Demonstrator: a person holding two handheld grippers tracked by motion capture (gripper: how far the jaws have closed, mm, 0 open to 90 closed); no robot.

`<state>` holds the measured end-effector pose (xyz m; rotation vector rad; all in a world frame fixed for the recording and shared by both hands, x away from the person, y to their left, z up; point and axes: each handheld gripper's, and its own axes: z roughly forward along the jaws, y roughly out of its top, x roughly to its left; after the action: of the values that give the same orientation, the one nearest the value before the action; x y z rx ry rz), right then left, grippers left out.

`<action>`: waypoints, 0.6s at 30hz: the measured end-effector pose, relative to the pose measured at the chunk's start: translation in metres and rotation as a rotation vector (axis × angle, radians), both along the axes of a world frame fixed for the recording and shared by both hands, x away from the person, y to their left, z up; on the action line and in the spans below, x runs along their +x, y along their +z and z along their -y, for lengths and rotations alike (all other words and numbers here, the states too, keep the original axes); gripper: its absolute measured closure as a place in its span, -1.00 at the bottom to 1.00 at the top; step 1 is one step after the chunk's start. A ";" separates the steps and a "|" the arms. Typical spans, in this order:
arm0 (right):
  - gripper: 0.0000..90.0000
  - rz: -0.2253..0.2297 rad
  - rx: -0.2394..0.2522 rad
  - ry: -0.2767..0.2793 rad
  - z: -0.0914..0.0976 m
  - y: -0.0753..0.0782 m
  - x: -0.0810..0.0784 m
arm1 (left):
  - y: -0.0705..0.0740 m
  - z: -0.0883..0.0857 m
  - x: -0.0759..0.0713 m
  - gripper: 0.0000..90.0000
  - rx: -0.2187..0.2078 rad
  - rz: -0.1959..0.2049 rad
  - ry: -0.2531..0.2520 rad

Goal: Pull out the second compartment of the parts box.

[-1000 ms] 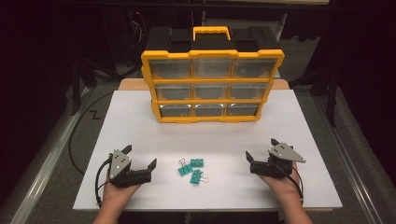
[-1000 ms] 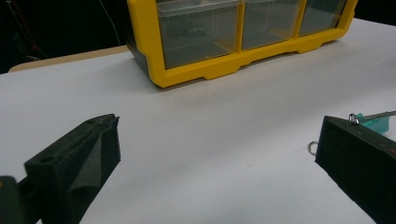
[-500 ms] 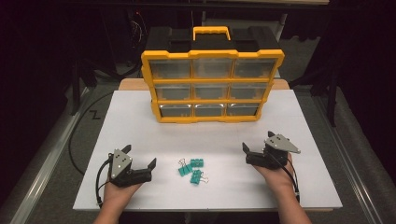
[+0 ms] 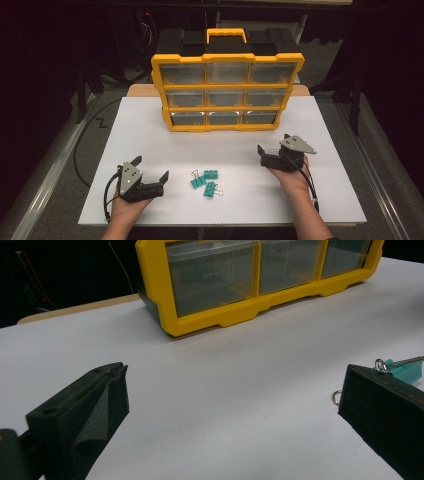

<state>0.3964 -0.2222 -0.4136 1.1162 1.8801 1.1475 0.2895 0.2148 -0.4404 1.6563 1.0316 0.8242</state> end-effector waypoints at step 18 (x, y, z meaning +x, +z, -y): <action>-0.98 -0.005 -0.020 -0.008 -0.006 0.000 0.020 | -0.001 0.000 0.002 -0.99 -0.017 -0.029 0.011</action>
<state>0.4161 -0.2167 -0.4140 1.1159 1.8855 1.1195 0.2918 0.2149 -0.4412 1.6536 1.0660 0.7985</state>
